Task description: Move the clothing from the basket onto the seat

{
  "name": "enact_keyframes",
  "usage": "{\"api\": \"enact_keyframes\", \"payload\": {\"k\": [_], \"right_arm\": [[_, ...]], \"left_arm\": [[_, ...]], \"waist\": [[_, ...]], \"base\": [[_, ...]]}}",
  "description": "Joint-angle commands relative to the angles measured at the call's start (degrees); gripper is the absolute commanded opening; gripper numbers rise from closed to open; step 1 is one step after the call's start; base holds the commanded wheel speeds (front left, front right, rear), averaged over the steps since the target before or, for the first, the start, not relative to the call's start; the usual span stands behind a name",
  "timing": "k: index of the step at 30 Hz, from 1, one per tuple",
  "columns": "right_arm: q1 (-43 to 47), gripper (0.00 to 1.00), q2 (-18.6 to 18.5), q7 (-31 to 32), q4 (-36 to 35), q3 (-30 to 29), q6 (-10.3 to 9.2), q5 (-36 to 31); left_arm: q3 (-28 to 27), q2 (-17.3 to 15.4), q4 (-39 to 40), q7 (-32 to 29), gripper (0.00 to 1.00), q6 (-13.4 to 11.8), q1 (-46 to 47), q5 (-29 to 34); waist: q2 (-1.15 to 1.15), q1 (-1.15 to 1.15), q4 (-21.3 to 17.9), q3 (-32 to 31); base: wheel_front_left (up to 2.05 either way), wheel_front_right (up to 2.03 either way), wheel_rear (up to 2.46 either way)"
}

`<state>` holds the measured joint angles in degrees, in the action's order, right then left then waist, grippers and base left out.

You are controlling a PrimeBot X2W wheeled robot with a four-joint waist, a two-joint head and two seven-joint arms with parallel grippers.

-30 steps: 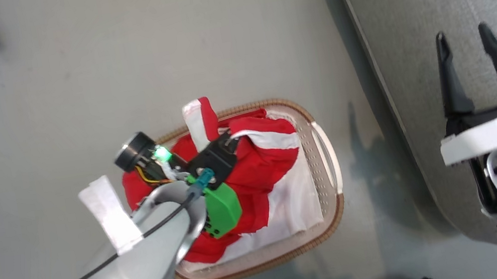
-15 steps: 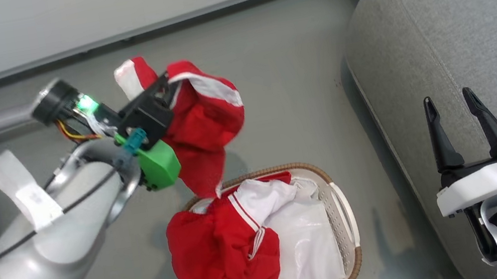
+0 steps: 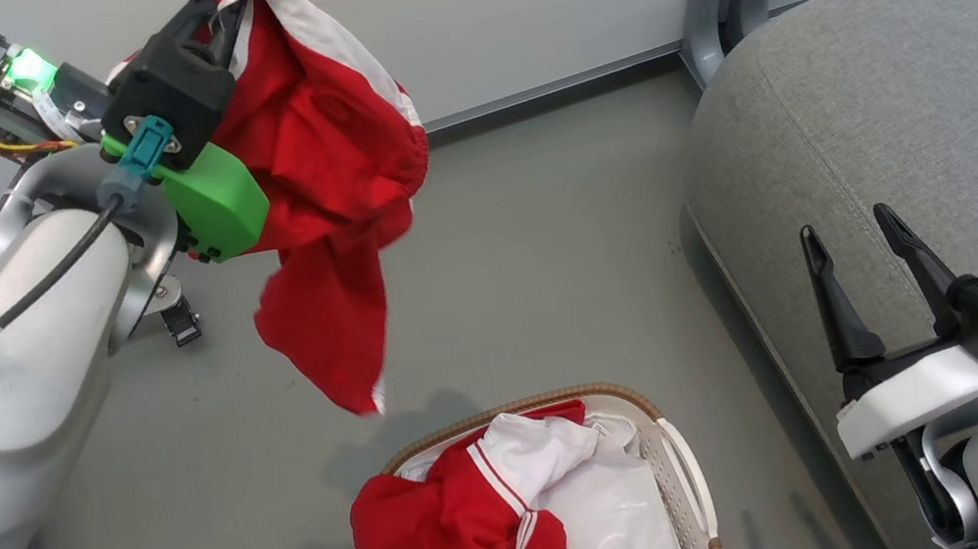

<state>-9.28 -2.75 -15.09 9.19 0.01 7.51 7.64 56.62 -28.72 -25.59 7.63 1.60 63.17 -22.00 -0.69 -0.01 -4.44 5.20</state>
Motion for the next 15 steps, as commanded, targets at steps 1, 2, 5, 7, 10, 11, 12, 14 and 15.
{"api": "enact_keyframes", "payload": {"k": [1, 2, 5, 7, 10, 11, 12, 14, 15], "right_arm": [[0.1, 1.0, -0.2, -0.1, 0.2, 0.3, -0.04, 0.2], [0.0, 1.0, -0.2, -0.1, 0.2, 0.8, -0.04, 0.3], [-0.2, 1.0, -0.2, -0.1, 0.3, 2.2, -0.04, 0.3], [-0.3, 1.0, -0.2, -0.1, 0.4, 3.1, -0.04, 0.0], [-0.9, 1.0, -0.2, -0.1, 0.6, 4.6, -0.04, -0.8], [-1.2, 1.0, -0.2, -0.1, 0.7, 5.1, -0.04, -0.9], [-1.7, 1.0, -0.2, -0.1, 0.9, 5.8, -0.04, -1.1], [-3.1, 1.0, -0.2, -0.1, 1.2, 7.5, -0.04, -1.7], [-4.0, 1.0, -0.2, -0.1, 1.5, 8.4, -0.04, -2.1]], "left_arm": [[-0.2, -0.2, -0.2, 0.0, 0.0, 0.2, 1.1, -0.5], [-0.2, -0.1, -0.4, -0.1, 0.0, 0.2, 1.4, -0.5], [0.2, 0.3, -0.2, 0.2, 0.0, 0.4, 1.9, -0.2], [0.5, 0.6, 0.3, 0.5, 0.0, 0.6, 2.2, 0.1], [1.1, 1.0, 1.7, 0.4, 0.0, 0.6, 2.3, 0.4], [1.2, 1.1, 2.2, 0.4, 0.0, 0.6, 2.4, 0.5], [1.4, 1.2, 2.8, 0.4, 0.0, 0.6, 2.5, 0.6], [1.6, 1.4, 4.1, 0.2, 0.0, 0.5, 2.7, 0.6], [1.7, 1.6, 4.6, 0.2, 0.0, 0.5, 2.7, 0.6]], "waist": [[0.69, 0.01, -0.4, -0.5], [0.69, 0.01, -0.5, -0.7], [0.69, 0.01, -0.6, -1.4], [0.69, 0.01, -0.6, -1.9], [0.69, 0.01, -0.4, -2.5], [0.69, 0.01, -0.3, -2.7], [0.69, 0.01, -0.2, -2.8], [0.69, 0.01, 0.0, -3.0], [0.69, 0.01, 0.2, -3.0]], "base": [[0.0, 0.0, 0.0], [0.0, 0.0, 0.0], [0.0, 0.0, 0.0], [0.0, 0.0, 0.0], [0.0, 0.0, 0.0], [0.0, 0.0, 0.0], [0.0, 0.0, 0.0], [0.0, 0.0, 0.0], [0.0, 0.0, 0.0]]}}
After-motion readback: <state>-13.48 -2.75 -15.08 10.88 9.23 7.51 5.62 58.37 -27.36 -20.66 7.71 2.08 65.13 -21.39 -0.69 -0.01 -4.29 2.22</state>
